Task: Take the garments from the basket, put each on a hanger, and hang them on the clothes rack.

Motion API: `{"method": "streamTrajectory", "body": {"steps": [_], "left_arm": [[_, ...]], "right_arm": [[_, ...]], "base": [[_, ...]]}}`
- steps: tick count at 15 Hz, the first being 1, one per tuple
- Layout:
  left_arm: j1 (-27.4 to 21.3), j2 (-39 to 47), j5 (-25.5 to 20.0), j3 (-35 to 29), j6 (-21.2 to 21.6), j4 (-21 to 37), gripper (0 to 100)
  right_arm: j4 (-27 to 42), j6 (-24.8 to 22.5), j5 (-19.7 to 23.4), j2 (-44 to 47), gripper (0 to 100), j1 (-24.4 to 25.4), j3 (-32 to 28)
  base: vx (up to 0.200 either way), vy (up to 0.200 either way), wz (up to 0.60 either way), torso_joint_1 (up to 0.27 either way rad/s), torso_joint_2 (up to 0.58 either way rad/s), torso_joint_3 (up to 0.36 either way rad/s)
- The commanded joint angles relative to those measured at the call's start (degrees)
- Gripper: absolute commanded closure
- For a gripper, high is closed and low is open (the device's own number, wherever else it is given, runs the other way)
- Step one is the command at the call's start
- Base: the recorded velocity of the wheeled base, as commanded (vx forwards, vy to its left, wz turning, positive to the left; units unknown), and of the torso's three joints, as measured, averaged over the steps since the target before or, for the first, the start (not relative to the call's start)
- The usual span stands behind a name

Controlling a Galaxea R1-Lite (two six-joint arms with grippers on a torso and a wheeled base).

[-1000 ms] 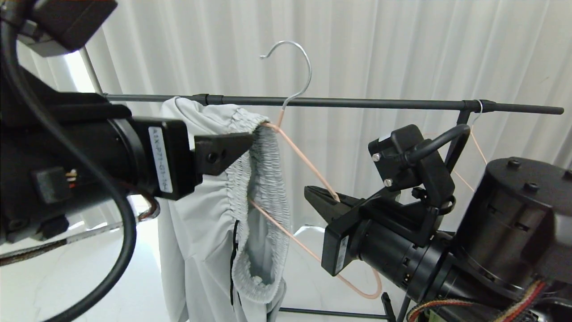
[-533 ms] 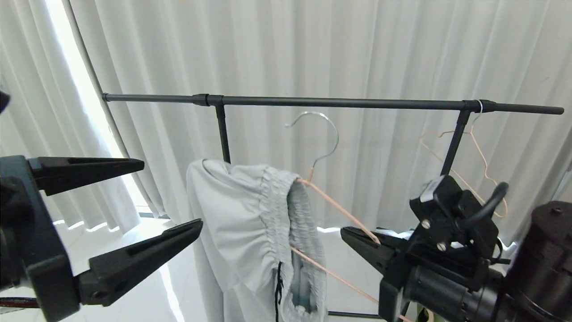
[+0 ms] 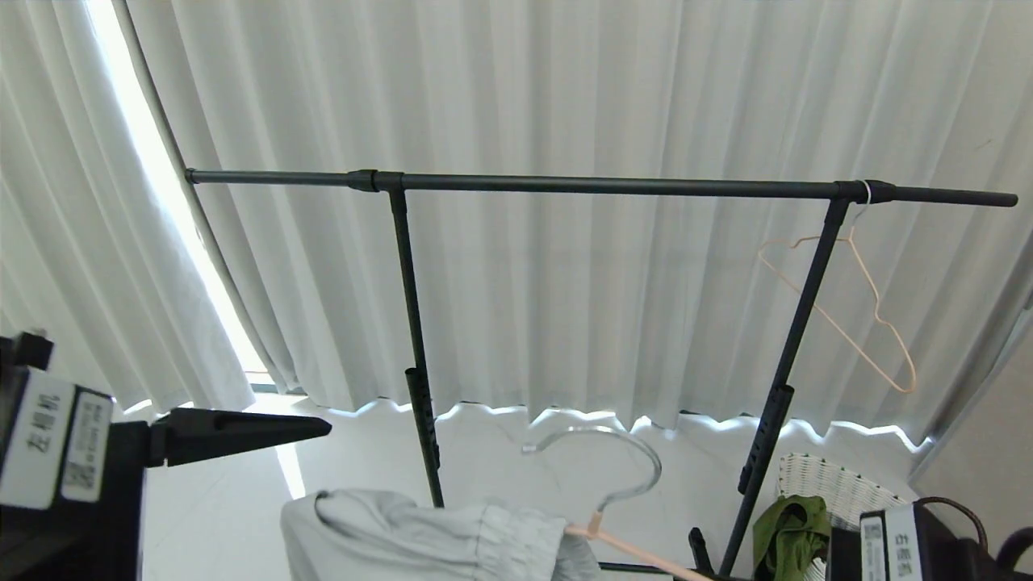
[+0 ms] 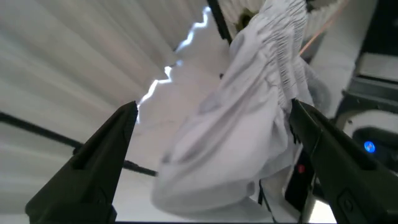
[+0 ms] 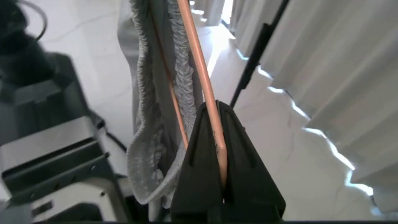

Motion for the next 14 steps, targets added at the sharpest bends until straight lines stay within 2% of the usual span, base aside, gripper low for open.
{"method": "streamTrajectory", "body": {"steps": [1, 3, 4, 8, 14], "left_arm": [[-0.3, 2.6, -1.5, 1.9, 1.9, 0.0, 0], [-2.0, 4.4, -2.6, 2.4, 3.6, 0.0, 0], [-5.3, 5.2, -2.9, 3.5, 3.7, 0.0, 0], [-12.3, 6.5, -2.8, 5.5, 3.3, 0.0, 0], [-12.1, 11.4, -2.6, 5.7, 3.0, -0.1, 0]], "right_arm": [[0.0, -0.1, -0.1, -0.7, 100, 3.1, 1.6], [0.0, 0.0, -0.1, -0.6, 100, 5.6, 2.0], [0.0, 0.2, -0.1, -0.3, 100, 7.0, 2.1], [0.0, 0.2, -0.1, 0.2, 100, 8.0, 2.1], [0.0, 0.0, -0.1, 0.2, 100, 8.8, 1.6]], "base": [[0.000, 0.000, 0.00, 0.000, 0.00, 0.000], [0.000, 0.000, 0.00, 0.000, 0.00, 0.000], [0.000, 0.000, 0.00, 0.000, 0.00, 0.000], [0.000, 0.000, 0.00, 0.000, 0.00, 0.000], [0.000, 0.000, 0.00, 0.000, 0.00, 0.000]]}}
